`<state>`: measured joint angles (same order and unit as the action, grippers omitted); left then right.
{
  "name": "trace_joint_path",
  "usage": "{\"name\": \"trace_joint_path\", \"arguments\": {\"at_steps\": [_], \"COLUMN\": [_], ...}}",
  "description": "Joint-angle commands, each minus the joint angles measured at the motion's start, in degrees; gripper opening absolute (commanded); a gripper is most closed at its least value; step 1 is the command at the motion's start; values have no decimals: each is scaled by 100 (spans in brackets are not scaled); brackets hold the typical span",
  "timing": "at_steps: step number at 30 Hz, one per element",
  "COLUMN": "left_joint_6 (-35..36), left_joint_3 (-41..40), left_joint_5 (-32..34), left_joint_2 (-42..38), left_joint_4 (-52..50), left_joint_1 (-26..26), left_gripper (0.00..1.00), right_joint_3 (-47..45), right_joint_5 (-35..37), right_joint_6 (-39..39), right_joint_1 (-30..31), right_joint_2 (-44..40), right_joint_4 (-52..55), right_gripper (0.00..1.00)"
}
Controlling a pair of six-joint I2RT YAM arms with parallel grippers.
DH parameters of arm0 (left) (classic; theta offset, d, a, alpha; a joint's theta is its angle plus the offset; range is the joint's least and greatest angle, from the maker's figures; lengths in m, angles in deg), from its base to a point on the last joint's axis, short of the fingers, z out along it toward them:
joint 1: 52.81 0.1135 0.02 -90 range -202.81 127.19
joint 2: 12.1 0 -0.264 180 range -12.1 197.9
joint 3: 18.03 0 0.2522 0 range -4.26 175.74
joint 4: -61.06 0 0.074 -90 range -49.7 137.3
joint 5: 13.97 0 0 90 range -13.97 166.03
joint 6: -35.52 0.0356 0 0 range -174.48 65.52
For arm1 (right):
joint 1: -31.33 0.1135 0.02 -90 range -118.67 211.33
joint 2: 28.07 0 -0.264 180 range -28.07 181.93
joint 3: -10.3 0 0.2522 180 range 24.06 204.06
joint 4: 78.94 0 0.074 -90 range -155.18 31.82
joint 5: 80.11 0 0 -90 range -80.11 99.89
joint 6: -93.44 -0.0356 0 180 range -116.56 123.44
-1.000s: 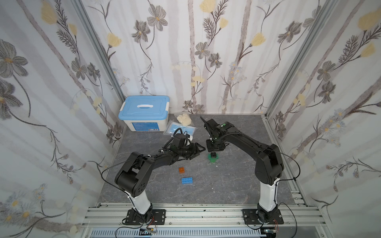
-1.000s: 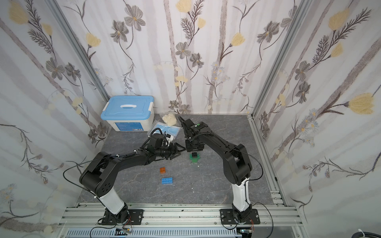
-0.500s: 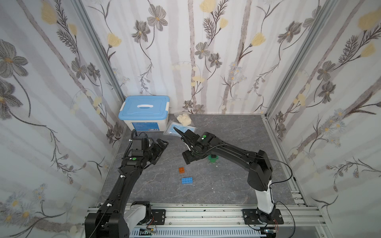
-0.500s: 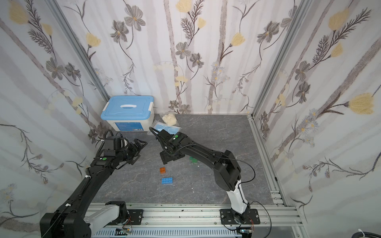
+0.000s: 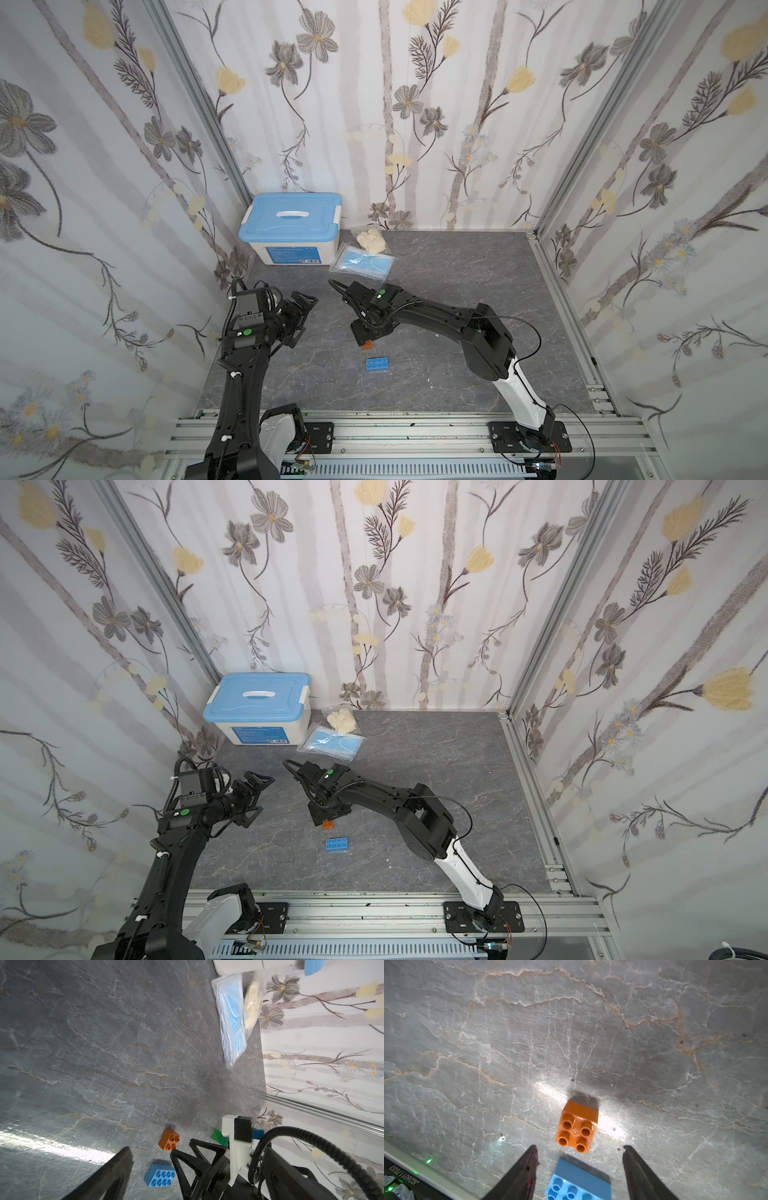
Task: Assemble the letter f with lego
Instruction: Pick up the lego brick from the center of the board.
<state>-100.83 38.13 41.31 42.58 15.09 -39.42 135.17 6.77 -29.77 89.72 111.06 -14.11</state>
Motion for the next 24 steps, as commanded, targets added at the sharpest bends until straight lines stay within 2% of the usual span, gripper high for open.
{"name": "trace_joint_path", "arguments": {"at_steps": [1,6,13,24], "left_joint_6": [201,218,240,223], "left_joint_3": [26,-12,-28,-29], "left_joint_5": [-198,-296,-381,-483], "left_joint_2": [-10,-18,-9,-44], "left_joint_4": [-163,-137,-93,-45], "left_joint_1": [96,160,184,199], "left_gripper": [100,99,99,100], "right_joint_3": [101,191,315,367], "right_joint_5": [-84,-75,-22,73], "right_joint_6": [-185,-229,-254,-326], "right_joint_1": [35,58,52,28], "right_joint_2": [148,304,422,533], "right_joint_4": [-214,-185,-95,-37], "right_gripper": [66,65,56,48]}}
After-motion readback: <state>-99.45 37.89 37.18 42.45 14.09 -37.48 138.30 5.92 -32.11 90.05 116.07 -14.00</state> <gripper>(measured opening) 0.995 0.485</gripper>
